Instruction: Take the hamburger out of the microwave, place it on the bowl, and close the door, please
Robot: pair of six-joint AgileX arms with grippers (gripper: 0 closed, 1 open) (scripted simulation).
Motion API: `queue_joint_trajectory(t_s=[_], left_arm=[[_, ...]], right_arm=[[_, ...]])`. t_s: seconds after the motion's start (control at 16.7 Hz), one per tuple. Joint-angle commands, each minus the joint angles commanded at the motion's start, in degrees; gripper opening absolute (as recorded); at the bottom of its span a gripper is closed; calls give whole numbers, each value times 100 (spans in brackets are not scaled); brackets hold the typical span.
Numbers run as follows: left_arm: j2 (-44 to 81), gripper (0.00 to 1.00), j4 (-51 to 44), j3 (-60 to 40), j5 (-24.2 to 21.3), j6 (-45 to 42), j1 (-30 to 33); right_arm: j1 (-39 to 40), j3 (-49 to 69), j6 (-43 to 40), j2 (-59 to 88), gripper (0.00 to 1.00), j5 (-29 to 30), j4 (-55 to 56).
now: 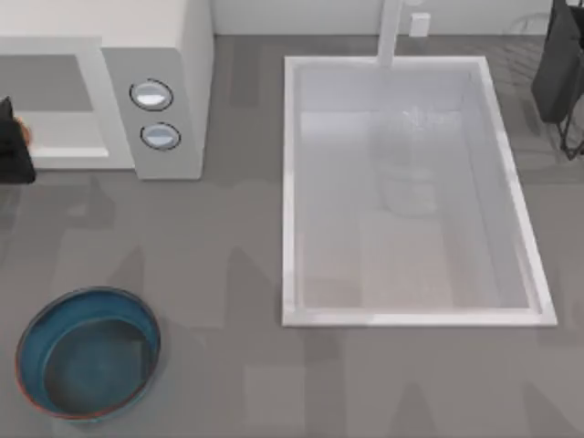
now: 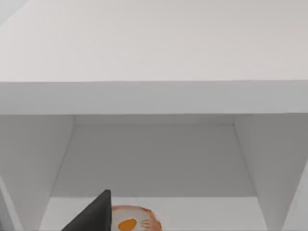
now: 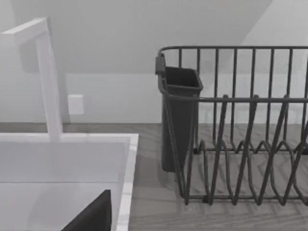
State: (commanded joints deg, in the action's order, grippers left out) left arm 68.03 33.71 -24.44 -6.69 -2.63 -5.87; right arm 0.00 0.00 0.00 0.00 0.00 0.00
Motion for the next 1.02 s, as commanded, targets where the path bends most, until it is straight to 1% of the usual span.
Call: queue_joint_trajectory(t_s=[0.36,0.6,0.84,1.02], left_arm=[[3481,100,1720,-1246,-342,-134,-299],[5419,100,2676,-1939,-531,-208,-466],[6752,100,3332,-2415,-662,-260,-580],[7204,100,3553,-2576,-706,-277,-618]], right_arm=[[0,0,0,0,100,0,0],[0,0,0,0,100,0,0],[0,0,0,0,100,0,0],[0,0,0,0,100,0,0]])
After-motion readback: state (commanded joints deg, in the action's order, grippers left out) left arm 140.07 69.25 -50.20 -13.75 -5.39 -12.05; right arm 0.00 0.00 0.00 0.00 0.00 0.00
